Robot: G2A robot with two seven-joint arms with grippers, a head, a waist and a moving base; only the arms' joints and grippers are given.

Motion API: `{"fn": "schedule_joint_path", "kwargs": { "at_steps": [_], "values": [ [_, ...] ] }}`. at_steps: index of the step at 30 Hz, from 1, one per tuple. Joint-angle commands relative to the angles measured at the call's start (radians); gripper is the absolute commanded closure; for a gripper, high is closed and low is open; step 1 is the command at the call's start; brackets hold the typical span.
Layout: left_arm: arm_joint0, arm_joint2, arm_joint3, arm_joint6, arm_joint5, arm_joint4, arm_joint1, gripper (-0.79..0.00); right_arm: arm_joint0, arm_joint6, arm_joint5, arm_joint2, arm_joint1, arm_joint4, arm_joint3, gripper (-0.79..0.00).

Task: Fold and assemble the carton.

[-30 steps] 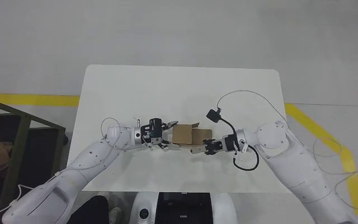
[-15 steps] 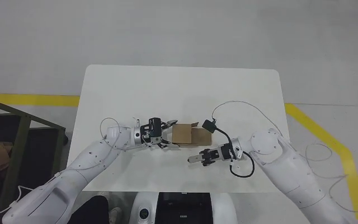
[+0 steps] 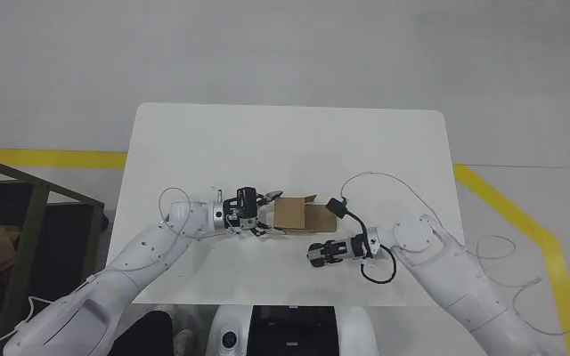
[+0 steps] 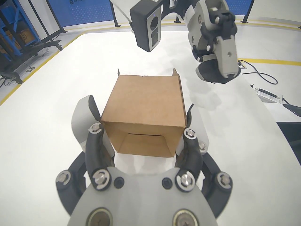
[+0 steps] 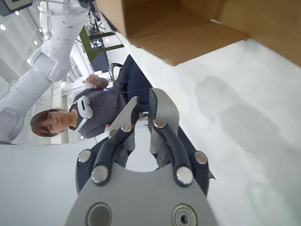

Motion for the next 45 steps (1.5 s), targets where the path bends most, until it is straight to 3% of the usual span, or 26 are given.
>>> {"fn": "schedule_joint_path", "kwargs": {
  "at_steps": [1,16,25,45],
  "values": [
    [0.002,-0.002,-0.002,0.0,-0.001,-0.001,0.0,-0.653,-0.004,-0.039,0.007,0.002,0.001,-0.03,0.004,0.0],
    [0.009,-0.008,-0.016,-0.002,-0.016,0.01,-0.001,-0.637,-0.025,-0.157,-0.01,0.054,0.011,-0.12,-0.013,0.0],
    [0.013,-0.015,-0.024,-0.002,-0.021,0.014,0.0,-0.606,0.023,-0.191,-0.036,0.018,-0.009,-0.135,0.037,0.0],
    [0.009,-0.013,-0.017,0.003,-0.038,0.018,-0.007,-0.588,0.169,-0.084,-0.148,-0.087,-0.069,-0.096,0.178,0.0]
  ]
}}
